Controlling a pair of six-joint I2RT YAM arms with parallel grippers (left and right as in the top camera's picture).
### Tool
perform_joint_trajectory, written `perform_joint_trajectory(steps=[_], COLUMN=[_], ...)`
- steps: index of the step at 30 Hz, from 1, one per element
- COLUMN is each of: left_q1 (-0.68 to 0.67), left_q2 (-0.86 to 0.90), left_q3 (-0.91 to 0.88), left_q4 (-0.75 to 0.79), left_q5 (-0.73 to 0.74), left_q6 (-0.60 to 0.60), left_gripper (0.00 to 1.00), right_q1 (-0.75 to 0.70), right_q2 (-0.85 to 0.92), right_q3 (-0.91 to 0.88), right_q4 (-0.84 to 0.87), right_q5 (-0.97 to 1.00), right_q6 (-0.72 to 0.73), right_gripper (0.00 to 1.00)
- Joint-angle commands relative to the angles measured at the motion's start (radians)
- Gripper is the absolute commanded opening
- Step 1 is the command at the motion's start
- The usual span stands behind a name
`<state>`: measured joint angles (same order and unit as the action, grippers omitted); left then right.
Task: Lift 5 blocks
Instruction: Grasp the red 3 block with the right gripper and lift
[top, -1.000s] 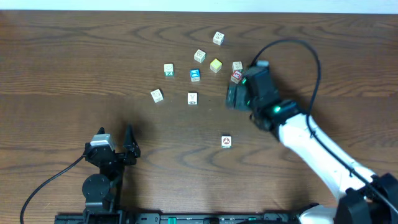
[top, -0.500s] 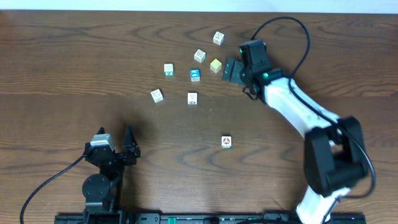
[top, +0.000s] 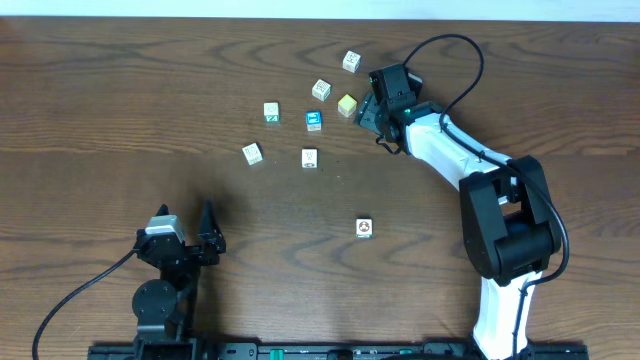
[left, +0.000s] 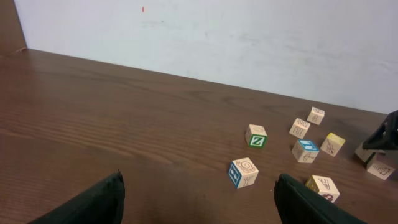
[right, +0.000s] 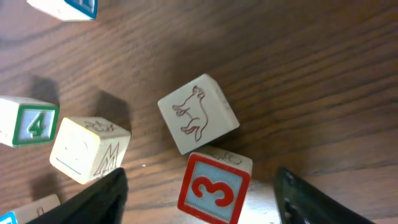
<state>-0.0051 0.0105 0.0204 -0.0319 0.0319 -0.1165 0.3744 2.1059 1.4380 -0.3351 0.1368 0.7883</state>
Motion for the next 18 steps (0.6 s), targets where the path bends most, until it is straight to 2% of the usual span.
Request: perform_joint_trajectory(steps=[1,4,14,18], left_q1=[-0.003,-0.003,-0.003,-0.003], left_q2=[-0.006,-0.006,-0.006,-0.006], left_q3=[-0.016,-0.016,-0.016,-0.016], left_q4=[-0.038,-0.038,-0.038,-0.038], left_q5=[-0.005,-0.005,-0.005,-0.005], left_q6=[-0.009,-0.009,-0.009,-0.009], left_gripper=[0.77,0.77,0.77,0.77], right_q1=[0.009,0.009,0.010,0.011], right_q2=[0.008,0.008,0.010,0.011], right_q3=[0.020,0.020,0.019,0.019], right_q4=[-0.002,-0.001,-0.026,-0.024], right_q5=[0.047,0.055,0.069,0.069], right_q6=[0.026,0.026,0.026,0.026], right_gripper=[0.63,0.54,0.56,0.49])
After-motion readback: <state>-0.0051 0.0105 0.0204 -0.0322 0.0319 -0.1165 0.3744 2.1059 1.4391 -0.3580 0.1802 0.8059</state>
